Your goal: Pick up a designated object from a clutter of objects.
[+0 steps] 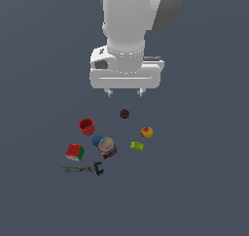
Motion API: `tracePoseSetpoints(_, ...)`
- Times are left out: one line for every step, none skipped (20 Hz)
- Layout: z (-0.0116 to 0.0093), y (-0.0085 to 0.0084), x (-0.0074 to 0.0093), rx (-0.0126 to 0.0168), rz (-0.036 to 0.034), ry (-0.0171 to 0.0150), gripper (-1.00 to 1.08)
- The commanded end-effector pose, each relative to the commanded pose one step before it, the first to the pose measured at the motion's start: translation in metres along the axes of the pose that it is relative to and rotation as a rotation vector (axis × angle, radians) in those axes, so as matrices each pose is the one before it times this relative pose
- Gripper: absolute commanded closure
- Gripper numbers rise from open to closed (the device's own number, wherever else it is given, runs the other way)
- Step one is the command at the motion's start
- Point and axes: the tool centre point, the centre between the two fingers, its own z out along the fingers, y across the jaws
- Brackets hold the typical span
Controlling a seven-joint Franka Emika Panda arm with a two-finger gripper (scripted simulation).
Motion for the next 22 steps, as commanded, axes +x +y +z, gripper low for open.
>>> tracePoseSetpoints(0.0, 0.00001, 0.0, 0.0, 0.0, 0.0, -0.92)
tracePoseSetpoints(-0.00032, 0.00012, -0.00001, 0.00011, 0.00067, 0.00011, -0.92)
tracePoseSetpoints(-0.00096, 0.00063, -0.00004, 0.00043, 0.00243, 0.00036, -0.92)
tracePoseSetpoints(-0.00151, 0.00083, -0.00005, 0.00064, 0.00356, 0.00053, -0.92)
tracePoseSetpoints(-0.00208, 0.00121, -0.00008, 0.00091, 0.00498, 0.00075, -0.92)
tracePoseSetpoints(-0.00263, 0.0015, -0.00011, 0.00116, 0.00619, 0.00094, -0.92)
tracePoseSetpoints(-0.00308, 0.00175, -0.00015, 0.00138, 0.00716, 0.0011, -0.92)
tracePoseSetpoints(-0.00279, 0.00158, -0.00014, 0.00127, 0.00635, 0.00099, -0.92)
tracePoseSetpoints(-0.00215, 0.0012, -0.00012, 0.00098, 0.00472, 0.00075, -0.92)
tracePoseSetpoints(-0.0015, 0.00082, -0.00009, 0.00068, 0.00312, 0.00051, -0.92)
tracePoseSetpoints(-0.00085, 0.00046, -0.00006, 0.00038, 0.00162, 0.00028, -0.92)
tracePoseSetpoints(-0.00017, -0.00003, 0.0, 0.0, 0.0, 0.0, -0.92)
tracePoseSetpoints(0.00039, -0.00007, 0.0, -0.00011, -0.00068, -0.00008, -0.92)
tracePoseSetpoints(0.00066, -0.00036, 0.00006, -0.00026, -0.00061, -0.00019, -0.92)
tracePoseSetpoints(0.00035, -0.00015, 0.00008, -0.00005, 0.00119, -0.00002, -0.92)
tracePoseSetpoints(0.00038, -0.00021, 0.00012, 0.00001, 0.00239, 0.00003, -0.92)
tracePoseSetpoints(0.00054, -0.00025, 0.00017, 0.00001, 0.00359, 0.00005, -0.92)
tracePoseSetpoints(0.00077, -0.00039, 0.00023, -0.00001, 0.00458, 0.00005, -0.92)
tracePoseSetpoints(0.00102, -0.00049, 0.00028, -0.00004, 0.00561, 0.00004, -0.92)
tracePoseSetpoints(0.00125, -0.00063, 0.00033, -0.00006, 0.00655, 0.00004, -0.92)
tracePoseSetpoints(0.00147, -0.00073, 0.00038, -0.00008, 0.0076, 0.00003, -0.92)
tracePoseSetpoints(0.00166, -0.00084, 0.00041, -0.0001, 0.00846, 0.00004, -0.92)
